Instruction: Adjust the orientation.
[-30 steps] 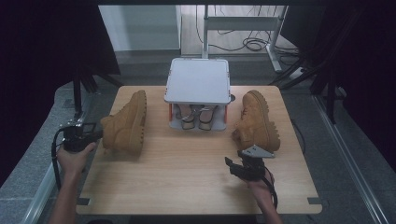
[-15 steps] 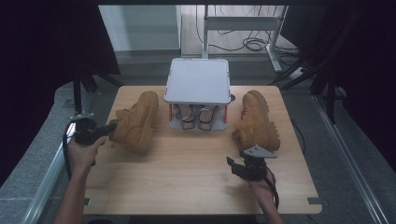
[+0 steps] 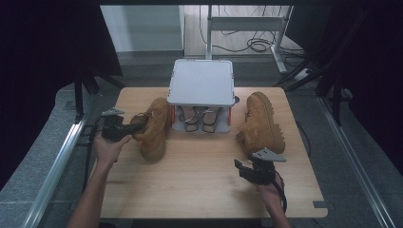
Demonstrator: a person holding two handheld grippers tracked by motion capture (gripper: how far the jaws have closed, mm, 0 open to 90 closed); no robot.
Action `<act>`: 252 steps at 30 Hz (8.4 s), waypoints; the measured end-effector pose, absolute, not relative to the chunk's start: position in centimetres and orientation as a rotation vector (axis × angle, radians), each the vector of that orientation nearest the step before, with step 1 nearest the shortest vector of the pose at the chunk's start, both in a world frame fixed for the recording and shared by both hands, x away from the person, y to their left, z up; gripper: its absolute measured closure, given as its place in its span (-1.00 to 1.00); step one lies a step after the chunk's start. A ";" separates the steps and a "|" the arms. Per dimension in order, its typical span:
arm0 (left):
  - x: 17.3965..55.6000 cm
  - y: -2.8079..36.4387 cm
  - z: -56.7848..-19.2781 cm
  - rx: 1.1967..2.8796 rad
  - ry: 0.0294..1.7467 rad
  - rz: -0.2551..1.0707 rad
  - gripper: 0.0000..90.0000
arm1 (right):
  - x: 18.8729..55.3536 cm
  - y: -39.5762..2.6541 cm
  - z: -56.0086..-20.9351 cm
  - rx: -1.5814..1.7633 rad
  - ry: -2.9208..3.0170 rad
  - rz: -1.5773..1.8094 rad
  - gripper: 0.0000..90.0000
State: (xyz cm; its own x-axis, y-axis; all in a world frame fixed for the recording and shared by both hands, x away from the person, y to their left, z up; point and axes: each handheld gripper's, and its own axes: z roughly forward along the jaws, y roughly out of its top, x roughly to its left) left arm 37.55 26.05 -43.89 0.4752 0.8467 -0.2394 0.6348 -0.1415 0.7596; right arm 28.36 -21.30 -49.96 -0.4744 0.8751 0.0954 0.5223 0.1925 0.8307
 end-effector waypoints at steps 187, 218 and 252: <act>28.0 31.6 -43.1 1.837 1.241 0.326 -0.30 | 35.2 -22.4 -45.7 1.325 2.114 0.908 1.00; 28.6 30.7 -43.9 1.870 1.255 0.310 -0.30 | 39.4 -37.3 -42.5 1.677 1.845 1.119 1.00; 28.5 31.7 -43.9 1.846 1.276 0.327 -0.31 | 40.5 -39.9 -39.4 1.570 1.783 0.985 0.25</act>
State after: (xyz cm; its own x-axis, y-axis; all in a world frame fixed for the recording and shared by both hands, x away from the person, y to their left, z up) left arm 28.49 31.66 -43.90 0.4463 0.8624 -0.2391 0.6413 -0.1218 0.7576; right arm 40.55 -39.88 -39.43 -0.1554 0.9862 0.0569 0.5728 0.0431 0.8186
